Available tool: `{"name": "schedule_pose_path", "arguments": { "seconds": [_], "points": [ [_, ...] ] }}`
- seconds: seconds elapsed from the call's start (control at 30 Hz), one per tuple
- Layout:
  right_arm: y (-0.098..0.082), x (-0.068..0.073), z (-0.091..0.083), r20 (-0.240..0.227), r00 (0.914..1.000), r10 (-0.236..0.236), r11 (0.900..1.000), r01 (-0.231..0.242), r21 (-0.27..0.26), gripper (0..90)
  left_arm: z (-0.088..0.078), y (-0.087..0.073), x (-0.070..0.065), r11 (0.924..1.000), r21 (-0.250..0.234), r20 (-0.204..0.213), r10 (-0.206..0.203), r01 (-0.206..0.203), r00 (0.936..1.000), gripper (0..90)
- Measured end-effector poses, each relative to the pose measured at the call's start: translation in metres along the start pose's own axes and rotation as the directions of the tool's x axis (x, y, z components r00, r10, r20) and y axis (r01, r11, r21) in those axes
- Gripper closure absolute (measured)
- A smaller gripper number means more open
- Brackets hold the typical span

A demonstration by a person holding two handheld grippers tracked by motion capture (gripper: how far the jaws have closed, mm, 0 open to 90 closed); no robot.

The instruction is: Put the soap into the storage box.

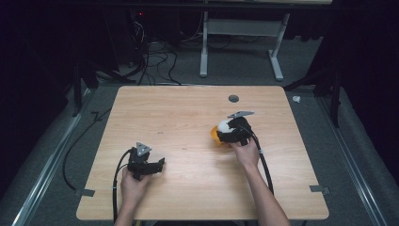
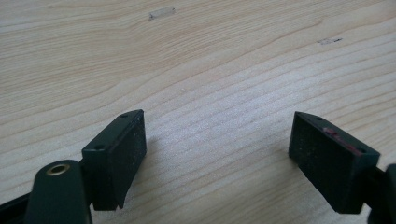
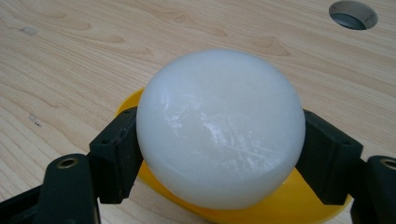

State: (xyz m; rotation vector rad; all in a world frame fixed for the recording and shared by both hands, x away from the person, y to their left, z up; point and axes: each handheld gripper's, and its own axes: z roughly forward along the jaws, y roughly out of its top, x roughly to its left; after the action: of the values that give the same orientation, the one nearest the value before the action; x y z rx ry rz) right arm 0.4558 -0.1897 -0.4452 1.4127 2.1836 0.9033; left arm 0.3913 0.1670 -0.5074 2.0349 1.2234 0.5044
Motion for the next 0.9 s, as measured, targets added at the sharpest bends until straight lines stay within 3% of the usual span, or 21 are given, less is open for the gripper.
{"name": "schedule_pose_path", "arguments": {
  "seconds": [0.9],
  "points": [
    [-0.004,-0.002,0.011,0.009,0.9997,0.023,0.999,-0.023,0.048,24.5,0.0,0.0,0.0,1.0,0.0,0.0,0.0,0.0,1.0,19.8]
  ]
}}
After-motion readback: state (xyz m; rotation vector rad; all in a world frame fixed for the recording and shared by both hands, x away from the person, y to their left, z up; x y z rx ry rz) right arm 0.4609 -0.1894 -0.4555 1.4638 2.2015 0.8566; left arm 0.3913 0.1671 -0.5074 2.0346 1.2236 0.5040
